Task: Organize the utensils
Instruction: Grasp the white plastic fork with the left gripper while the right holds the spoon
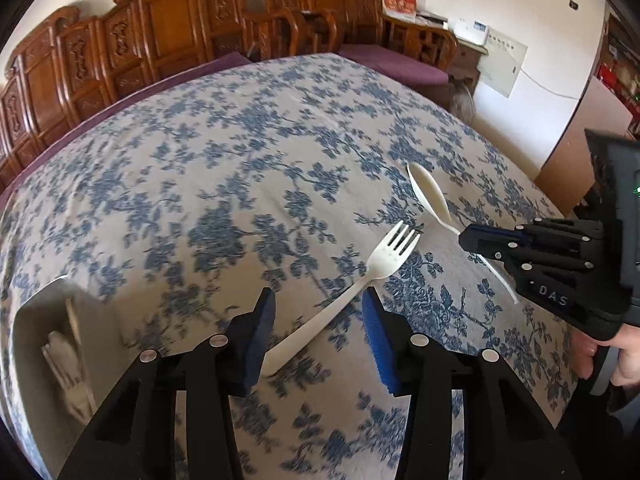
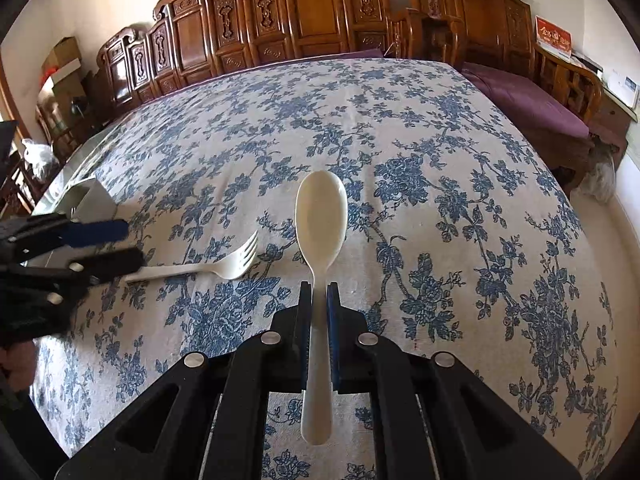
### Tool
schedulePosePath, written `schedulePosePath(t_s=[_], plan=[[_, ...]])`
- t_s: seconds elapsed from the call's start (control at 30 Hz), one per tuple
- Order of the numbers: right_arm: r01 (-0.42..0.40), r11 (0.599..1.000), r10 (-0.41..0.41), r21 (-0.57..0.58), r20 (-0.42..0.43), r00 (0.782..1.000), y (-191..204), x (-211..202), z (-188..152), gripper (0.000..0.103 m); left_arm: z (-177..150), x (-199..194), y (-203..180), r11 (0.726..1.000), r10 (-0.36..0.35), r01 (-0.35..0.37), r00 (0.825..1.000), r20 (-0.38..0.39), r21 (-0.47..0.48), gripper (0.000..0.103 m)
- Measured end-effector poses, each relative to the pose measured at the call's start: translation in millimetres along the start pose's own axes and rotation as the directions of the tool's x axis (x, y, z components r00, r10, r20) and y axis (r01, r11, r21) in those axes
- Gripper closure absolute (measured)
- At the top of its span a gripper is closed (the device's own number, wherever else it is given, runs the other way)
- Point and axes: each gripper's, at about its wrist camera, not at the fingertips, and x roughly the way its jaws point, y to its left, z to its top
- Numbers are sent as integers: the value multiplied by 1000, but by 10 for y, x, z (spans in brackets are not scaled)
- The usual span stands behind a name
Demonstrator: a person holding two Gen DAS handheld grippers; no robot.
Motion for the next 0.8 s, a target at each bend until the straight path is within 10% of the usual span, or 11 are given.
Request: schedulePosePath(t_s=[0.27,0.6,0.8], plan=[[-21,1000,21,8,18,1000,5,-18,36,94,16,313,-147,1000,-8,10,997,-83,23,60],[-33,999,33,12,27,999,2,-25,63,94,-5,371,-186,998,47,-40,987,-152,51,96],[-44,999,44,6,34,998,38,-43,76,94,-67,317,-223,996,73,-64,986,-151,62,96]])
